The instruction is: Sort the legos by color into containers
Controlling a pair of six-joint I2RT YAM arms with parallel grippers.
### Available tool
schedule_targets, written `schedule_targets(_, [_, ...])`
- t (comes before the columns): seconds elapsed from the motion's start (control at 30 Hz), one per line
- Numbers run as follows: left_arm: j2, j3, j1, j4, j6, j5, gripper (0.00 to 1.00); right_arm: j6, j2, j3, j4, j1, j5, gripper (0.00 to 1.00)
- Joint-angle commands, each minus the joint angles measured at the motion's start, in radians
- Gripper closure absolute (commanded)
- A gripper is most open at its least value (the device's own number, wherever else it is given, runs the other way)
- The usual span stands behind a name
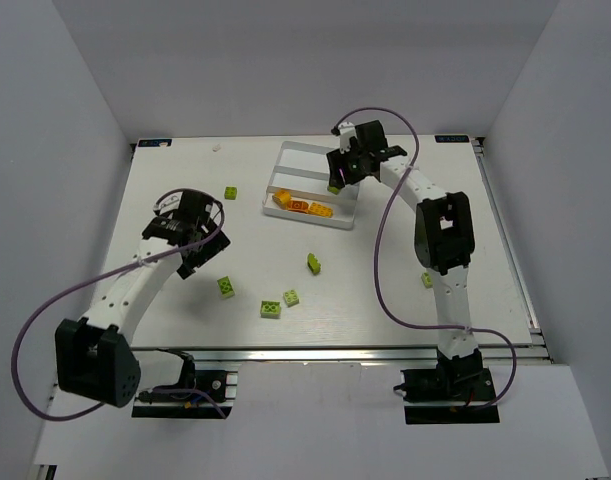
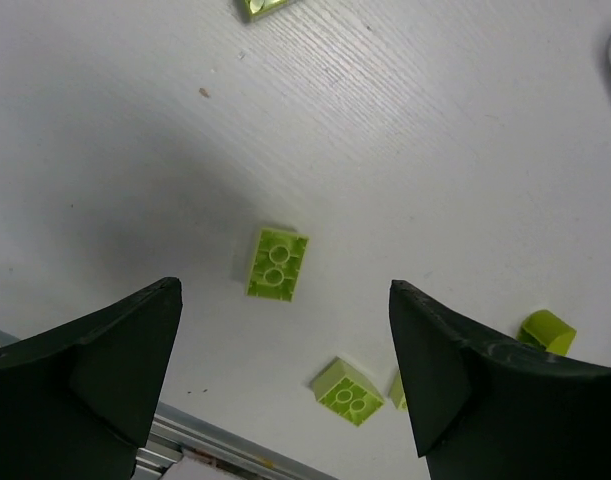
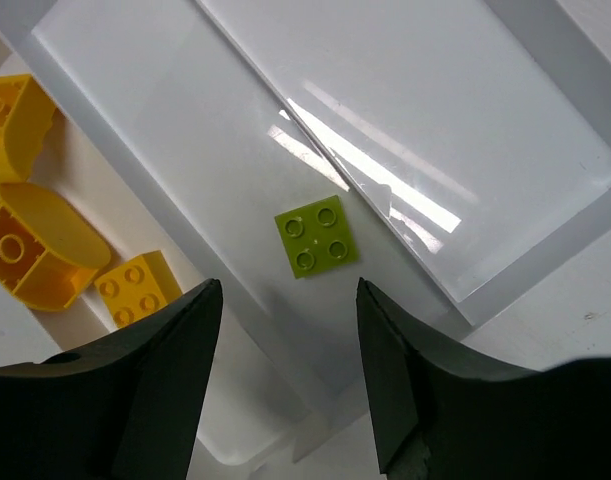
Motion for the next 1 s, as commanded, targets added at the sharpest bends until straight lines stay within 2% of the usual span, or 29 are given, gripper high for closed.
schedule_targets(0.0, [0.088,0.084,0.034,0.023,0.032,-0.033,0.06,-0.007,-0.129,0.013,0.034,-0.03,-0.062,0.38])
schedule_targets(0.07, [0.163,0.119,0.071,0.037,0.051,-0.018,0.08,-0.052,-0.178,-0.014,0.023,-0.05,-0.205,0.47])
schedule_targets(0.1, [0.188,0.128,0.083,0.043,0.057,-0.008,0.13,-0.11,-0.243,-0.072,0.025,-0.072,-0.275,0.73])
schedule_targets(0.13, [0.212,0.135,0.112,0.063,0.073,0.014,0.16,-0.14,-0.277,-0.117,0.033,-0.092,-0.437,0.8])
schedule_targets(0.2, [0.281,0.162,0.145,0.073,0.09,0.038,0.26,-0.213,-0.378,-0.254,0.056,-0.107,-0.573,0.83])
schedule_targets(0.23, [0.301,0.171,0.177,0.084,0.112,0.063,0.27,-0.23,-0.405,-0.292,0.054,-0.122,-0.66,0.75])
schedule_targets(0.27, [0.344,0.184,0.192,0.09,0.123,0.082,0.27,-0.252,-0.429,-0.324,0.047,-0.127,-0.706,0.46])
schedule_targets(0.3, [0.366,0.205,0.208,0.096,0.136,0.096,0.27,-0.296,-0.465,-0.35,0.027,-0.127,-0.737,0.37])
schedule_targets(0.37, [0.407,0.236,0.246,0.113,0.207,0.154,0.2,-0.33,-0.492,-0.412,-0.032,-0.127,-0.788,0.24])
schedule_targets(0.43, [0.47,0.297,0.255,0.135,0.342,0.22,0.12,-0.353,-0.537,-0.477,-0.059,-0.13,-0.797,0.22])
schedule_targets(0.53, [0.551,0.393,0.268,0.103,0.527,0.24,0.09,-0.349,-0.591,-0.562,-0.052,-0.135,-0.8,0.22])
schedule_targets(0.6, [0.603,0.45,0.268,0.048,0.625,0.194,0.09,-0.343,-0.626,-0.599,-0.026,-0.133,-0.802,0.22])
schedule_targets(0.7, [0.671,0.506,0.268,-0.015,0.713,0.15,0.09,-0.314,-0.66,-0.651,0.026,-0.141,-0.793,0.22])
schedule_targets(0.97, [0.702,0.488,0.249,0.004,0.816,0.079,0.12,-0.287,-0.661,-0.657,0.034,-0.164,-0.793,0.22])
